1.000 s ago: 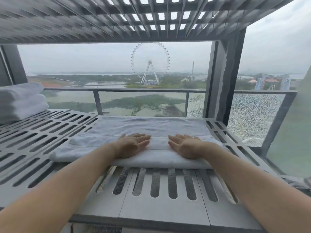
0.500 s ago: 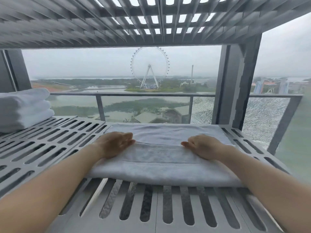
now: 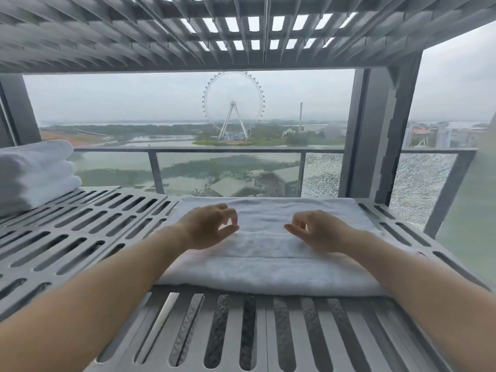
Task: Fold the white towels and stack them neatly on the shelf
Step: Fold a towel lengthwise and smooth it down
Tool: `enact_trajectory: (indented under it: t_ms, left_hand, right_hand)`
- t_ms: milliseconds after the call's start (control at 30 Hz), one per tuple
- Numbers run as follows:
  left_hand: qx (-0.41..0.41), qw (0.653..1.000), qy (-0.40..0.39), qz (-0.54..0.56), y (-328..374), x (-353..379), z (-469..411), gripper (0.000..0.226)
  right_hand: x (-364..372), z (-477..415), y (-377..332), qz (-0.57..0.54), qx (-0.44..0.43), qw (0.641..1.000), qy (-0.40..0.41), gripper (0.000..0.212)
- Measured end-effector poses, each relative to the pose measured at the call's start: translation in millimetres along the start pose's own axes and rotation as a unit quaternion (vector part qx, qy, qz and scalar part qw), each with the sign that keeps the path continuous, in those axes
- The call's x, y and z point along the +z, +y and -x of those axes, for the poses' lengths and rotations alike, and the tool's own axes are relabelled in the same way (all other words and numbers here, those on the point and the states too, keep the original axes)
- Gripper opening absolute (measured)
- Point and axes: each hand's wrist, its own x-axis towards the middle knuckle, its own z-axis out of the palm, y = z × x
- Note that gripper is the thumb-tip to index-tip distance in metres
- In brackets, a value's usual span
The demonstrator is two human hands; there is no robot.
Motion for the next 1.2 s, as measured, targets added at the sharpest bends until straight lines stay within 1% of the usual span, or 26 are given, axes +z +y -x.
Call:
enact_trajectory:
  t_ms: [67, 133, 200, 267, 400, 533, 600, 667, 733, 767, 833, 1000, 1100, 1133, 1200]
  left_hand:
    - [-0.01, 0.998, -0.064, 0.023, 7, 2, -5, 0.027]
    - [-0.015, 0.995, -0.092, 0.019, 3, 5, -6, 0.027]
    - [-0.019, 0.996, -0.084, 0.019, -7, 7, -4, 0.029]
    - [-0.033, 0.995, -0.09, 0.024, -16, 8, 0, 0.036]
    - [-0.062, 0.989, -0.12, 0.061, -29, 3, 6, 0.053]
    - [-0.048, 0.982, -0.129, 0.132, -37, 2, 9, 0.055]
    - [-0.05, 0.978, -0.125, 0.16, -43, 1, 12, 0.06]
    - [-0.044, 0.971, -0.11, 0.205, -47, 0, 14, 0.058]
    - [-0.048, 0.964, -0.096, 0.244, -50, -1, 14, 0.05]
    - [-0.049, 0.964, -0.089, 0.247, -51, -1, 14, 0.044]
    - [-0.041, 0.972, -0.07, 0.22, -51, 0, 11, 0.037]
    - [-0.039, 0.988, -0.038, 0.146, -48, 0, 4, 0.042]
    - [-0.046, 0.991, -0.063, 0.111, -49, -2, 3, 0.033]
    - [-0.05, 0.99, -0.079, 0.105, -50, -3, 3, 0.031]
    - [-0.061, 0.988, -0.11, 0.089, -51, -3, 4, 0.032]
  right_hand:
    - [2, -3, -6, -0.013, -0.005, 0.999, -0.034, 0.031]
    - [3, -4, -3, -0.029, 0.011, 0.998, -0.052, 0.033]
    - [5, -2, 2, -0.055, 0.02, 0.998, -0.033, 0.036]
    - [7, -1, 6, -0.065, 0.018, 0.997, -0.024, 0.04]
    - [-2, -2, 10, -0.088, 0.03, 0.994, -0.065, 0.049]
    - [-9, -2, 26, -0.111, 0.048, 0.99, -0.068, 0.054]
    - [-8, -1, 33, -0.125, 0.055, 0.988, -0.07, 0.057]
    - [-9, 0, 37, -0.134, 0.054, 0.987, -0.076, 0.055]
    - [-12, 1, 37, -0.15, 0.052, 0.985, -0.075, 0.05]
    - [-14, 0, 37, -0.162, 0.049, 0.983, -0.071, 0.047]
    - [-16, 0, 38, -0.185, 0.038, 0.98, -0.063, 0.044]
    - [-13, 0, 40, -0.205, 0.048, 0.976, -0.045, 0.037]
    - [-7, 2, 39, -0.182, 0.044, 0.982, 0.009, 0.03]
    - [-5, 2, 40, -0.158, 0.038, 0.986, 0.025, 0.028]
    - [-4, 3, 41, -0.098, 0.026, 0.994, 0.034, 0.03]
